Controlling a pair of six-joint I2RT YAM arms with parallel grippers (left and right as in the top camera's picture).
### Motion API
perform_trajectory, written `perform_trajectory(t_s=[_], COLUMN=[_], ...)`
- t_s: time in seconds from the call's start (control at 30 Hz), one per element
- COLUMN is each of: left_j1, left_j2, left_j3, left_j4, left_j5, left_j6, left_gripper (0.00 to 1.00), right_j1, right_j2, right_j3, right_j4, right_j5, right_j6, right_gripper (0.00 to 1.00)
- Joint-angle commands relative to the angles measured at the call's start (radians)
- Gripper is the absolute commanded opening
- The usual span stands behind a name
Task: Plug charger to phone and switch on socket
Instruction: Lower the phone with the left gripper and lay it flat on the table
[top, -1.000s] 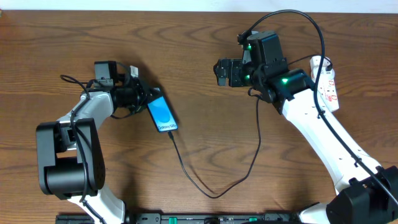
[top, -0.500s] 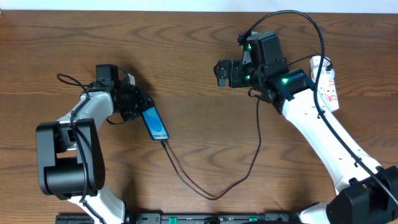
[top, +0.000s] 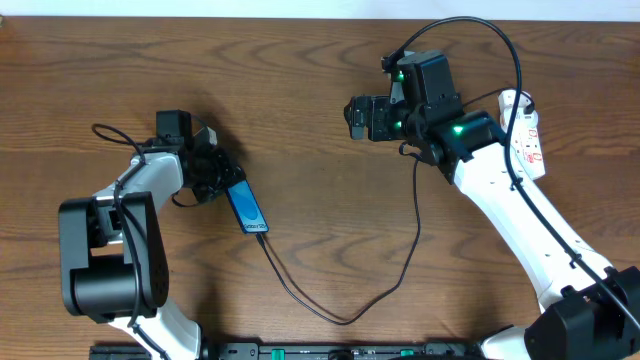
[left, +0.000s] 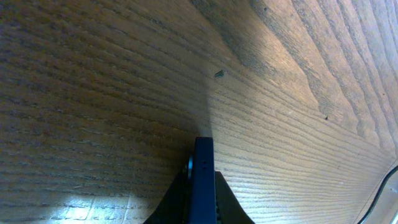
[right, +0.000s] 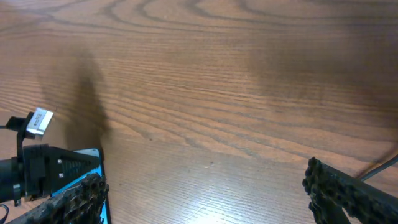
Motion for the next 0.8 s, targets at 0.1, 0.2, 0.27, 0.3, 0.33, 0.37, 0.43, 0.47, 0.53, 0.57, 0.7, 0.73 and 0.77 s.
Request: perform_trajectory(t_s=[0.1,0.2,0.27,0.3,0.33,0.37,0.43,0.47,0.53,0.57,0.7,0.73,0.77], left_j1=[-0.004,-0.005,-0.004,-0.004,-0.005,-0.004,-0.004,-0.004,-0.004,-0.004,-0.004,-0.004,-0.004], left_j2=[-0.016,-0.016,-0.015,-0.016,-0.016,-0.016,-0.016,-0.016,-0.016,-0.016,-0.016,-0.016,-0.016], left_j3=[-0.021,-0.021,-0.021,-0.021,-0.021,-0.021,-0.021,-0.021,-0.021,-0.021,-0.021,-0.021,-0.021], left_j4=[-0.010,-0.010,-0.010,-0.010,-0.010,-0.010,-0.010,-0.010,-0.010,-0.010,-0.010,-0.011,-0.011], left_j5=[-0.014,-0.014,-0.014,-0.014,-0.014,-0.014,-0.018,-0.022,-0.022,-0.022,-0.022,-0.022,-0.022], left_j6=[0.018,0.018,0.018,0.018,0.018,0.018,0.018,0.018,0.018,0.018,0.018,0.018,0.018], left_gripper=[0.07,0.08,0.22,0.25,0.26,0.28,0.29,0.31,0.38,0.41,0.52,0.52,0.52], right_j1=[0.000,0.000,0.000,0.000,0.000,0.000,0.000,0.000,0.000,0.000,0.000,0.000,0.000], right_j2=[-0.015,-0.015,-0.015,-0.015,-0.015,-0.015,-0.015,-0.015,-0.015,-0.015,-0.015,-0.015,-0.015], right_j3=[0.002,0.002,0.002,0.002,0.002,0.002,0.002,0.002,0.002,0.002,0.002,0.002,0.002], right_j4=[-0.007,-0.007,-0.007,-0.007,-0.007,-0.007,-0.007,-0.007,-0.007,-0.007,-0.007,-0.007,-0.007], right_j5=[0.008,0.008,0.008,0.008,0.008,0.008,0.008,0.008,0.008,0.008,0.008,0.008,0.008], right_j6=[-0.022,-0.027,-0.027,-0.027,-0.027,-0.027,-0.027,-0.027,-0.027,-0.027,-0.027,-0.027,-0.027], right_gripper=[0.99,0.99,0.99,0.99,0.99,0.99,0.99,0.99,0.99,0.99,0.99,0.99,0.99])
